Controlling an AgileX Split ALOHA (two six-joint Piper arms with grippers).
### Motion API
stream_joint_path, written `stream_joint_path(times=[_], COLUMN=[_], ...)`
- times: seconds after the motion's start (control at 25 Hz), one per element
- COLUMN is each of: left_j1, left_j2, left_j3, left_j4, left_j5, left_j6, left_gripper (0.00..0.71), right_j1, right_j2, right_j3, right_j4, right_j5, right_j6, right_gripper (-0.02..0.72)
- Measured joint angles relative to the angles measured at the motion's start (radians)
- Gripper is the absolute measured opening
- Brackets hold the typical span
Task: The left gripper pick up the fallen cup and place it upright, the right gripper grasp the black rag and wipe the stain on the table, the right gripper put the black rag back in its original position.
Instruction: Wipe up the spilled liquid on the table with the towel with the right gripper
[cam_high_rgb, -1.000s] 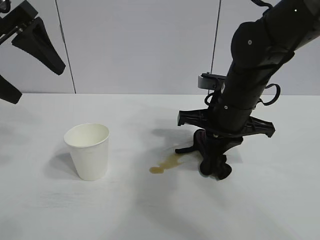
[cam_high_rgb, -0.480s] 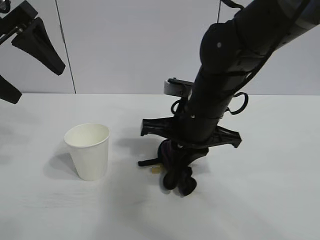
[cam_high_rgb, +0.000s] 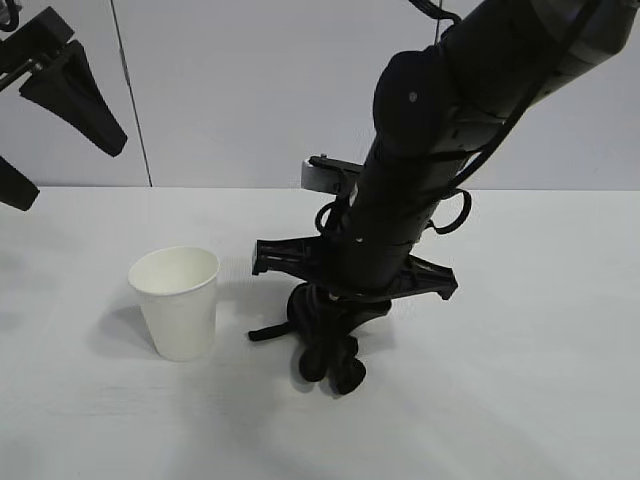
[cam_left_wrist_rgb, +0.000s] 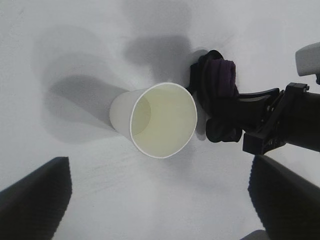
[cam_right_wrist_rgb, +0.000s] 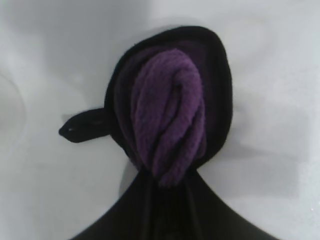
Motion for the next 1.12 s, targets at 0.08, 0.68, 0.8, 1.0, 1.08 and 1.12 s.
stream_joint_path(times=[0.08,0.68,0.8,1.0,1.08,1.12], left_j1=[0.0,0.0,0.0,0.0,0.0,0.0], left_j2=[0.0,0.0,0.0,0.0,0.0,0.0], left_j3=[0.0,0.0,0.0,0.0,0.0,0.0], left_j4=[0.0,0.004,0.007,0.011,0.012,0.012], left_j5=[0.0,0.004,0.004,0.004,0.004,0.004], left_j6=[0.0,0.0,0.0,0.0,0.0,0.0], left_gripper=[0.693,0.693,0.693,0.693,0.693,0.693], right_j1=[-0.034,-0.06,0.009,0.088,0.097,0.097], right_j2=[0.01,0.01,0.01,0.01,0.01,0.01], right_j3=[0.0,-0.004,-0.004,-0.004,-0.004,-0.004], right_j4=[-0.032,-0.06,-0.038,-0.02,-0.018,-0.018], right_j5=[0.001,0.011,0.012,0.012,0.013,0.013], right_j6=[0.022,0.039,0.039,0.038,0.038,0.038], right_gripper=[0.071,0.071,0.071,0.071,0.071,0.071])
